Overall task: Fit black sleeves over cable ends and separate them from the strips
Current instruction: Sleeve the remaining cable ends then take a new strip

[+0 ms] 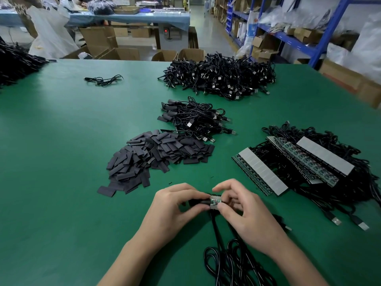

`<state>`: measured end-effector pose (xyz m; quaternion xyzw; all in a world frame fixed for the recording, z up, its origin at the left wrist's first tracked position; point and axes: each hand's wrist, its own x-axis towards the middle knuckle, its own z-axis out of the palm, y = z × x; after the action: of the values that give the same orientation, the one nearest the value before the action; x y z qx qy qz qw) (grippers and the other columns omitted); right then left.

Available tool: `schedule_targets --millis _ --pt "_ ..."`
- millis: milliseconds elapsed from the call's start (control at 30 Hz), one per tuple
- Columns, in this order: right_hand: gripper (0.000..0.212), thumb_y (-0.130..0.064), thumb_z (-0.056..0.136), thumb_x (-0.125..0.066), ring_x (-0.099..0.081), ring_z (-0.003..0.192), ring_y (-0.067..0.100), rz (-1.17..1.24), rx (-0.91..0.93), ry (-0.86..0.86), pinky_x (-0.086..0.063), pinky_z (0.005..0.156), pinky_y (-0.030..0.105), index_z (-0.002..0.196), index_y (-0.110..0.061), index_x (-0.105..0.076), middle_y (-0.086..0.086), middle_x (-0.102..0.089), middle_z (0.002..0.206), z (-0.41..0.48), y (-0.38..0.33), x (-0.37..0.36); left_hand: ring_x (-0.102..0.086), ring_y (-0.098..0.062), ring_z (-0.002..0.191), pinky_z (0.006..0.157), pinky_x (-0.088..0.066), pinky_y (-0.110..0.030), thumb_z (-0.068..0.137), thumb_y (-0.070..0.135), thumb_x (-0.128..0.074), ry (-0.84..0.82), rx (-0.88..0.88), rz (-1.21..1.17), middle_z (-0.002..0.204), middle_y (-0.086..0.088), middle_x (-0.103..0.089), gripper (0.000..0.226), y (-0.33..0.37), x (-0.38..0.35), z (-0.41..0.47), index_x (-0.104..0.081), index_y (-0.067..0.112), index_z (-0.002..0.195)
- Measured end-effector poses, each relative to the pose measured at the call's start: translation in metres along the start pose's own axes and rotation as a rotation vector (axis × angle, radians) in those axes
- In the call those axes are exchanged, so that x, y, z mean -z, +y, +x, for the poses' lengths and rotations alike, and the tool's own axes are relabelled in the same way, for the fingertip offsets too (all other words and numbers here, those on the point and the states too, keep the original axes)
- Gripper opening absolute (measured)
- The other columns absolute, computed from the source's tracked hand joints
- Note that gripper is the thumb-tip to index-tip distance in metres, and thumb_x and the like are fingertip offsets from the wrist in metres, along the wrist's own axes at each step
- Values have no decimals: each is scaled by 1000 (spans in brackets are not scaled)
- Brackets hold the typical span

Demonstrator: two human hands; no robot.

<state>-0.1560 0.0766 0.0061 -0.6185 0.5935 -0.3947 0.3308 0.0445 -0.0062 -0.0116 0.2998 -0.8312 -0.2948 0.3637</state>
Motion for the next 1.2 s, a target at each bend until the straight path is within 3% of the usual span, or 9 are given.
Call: schedule_targets --millis 100,200,333,467,833,933,1200 --pt "23 -12 96 -65 -65 75 17 83 -38 -8 -56 76 39 109 -30 -58 -5 -67 83 2 1 3 -70 -4 83 74 -57 -29 85 26 -83 23 1 3 93 15 -74 17 0 1 0 -82 22 102" --pt "24 -5 96 -66 -66 73 14 130 -74 -48 -56 77 36 108 -24 -57 0 -71 83 4 1 4 -70 -4 83 74 -57 -25 86 26 -83 13 -14 -15 93 15 -73 17 0 1 -1 -81 23 102" --pt "22 -5 95 -67 -67 72 17 141 -96 -90 -57 77 35 105 -23 -59 5 -72 83 4 1 5 -68 2 85 78 -52 -13 86 28 -82 -28 -58 14 94 15 -73 18 3 1 -1 -81 26 105" --pt "20 -3 95 -67 -67 72 21 198 -115 -118 -57 78 31 105 -18 -58 8 -74 83 4 3 6 -67 5 86 80 -51 -11 86 27 -83 -38 -76 19 95 15 -73 17 2 1 -2 -81 22 103" --pt "15 -10 93 -67 -65 70 18 388 -163 -105 -50 67 18 104 -10 -58 14 -74 84 6 11 9 -67 0 93 84 -54 -21 89 37 -76 -7 -71 36 101 17 -71 30 3 4 0 -78 28 117" --pt "17 -13 90 -68 -65 68 17 416 -168 -104 -48 62 14 102 -7 -57 15 -75 84 6 12 9 -67 1 89 80 -55 -23 89 39 -77 23 -58 63 97 16 -71 28 3 5 0 -79 26 113" --pt "14 -7 92 -68 -64 66 19 441 -191 -118 -44 53 20 98 -2 -56 17 -75 82 7 10 8 -68 1 86 77 -55 -20 88 35 -77 -2 -57 23 94 15 -73 23 4 2 -2 -80 24 108"
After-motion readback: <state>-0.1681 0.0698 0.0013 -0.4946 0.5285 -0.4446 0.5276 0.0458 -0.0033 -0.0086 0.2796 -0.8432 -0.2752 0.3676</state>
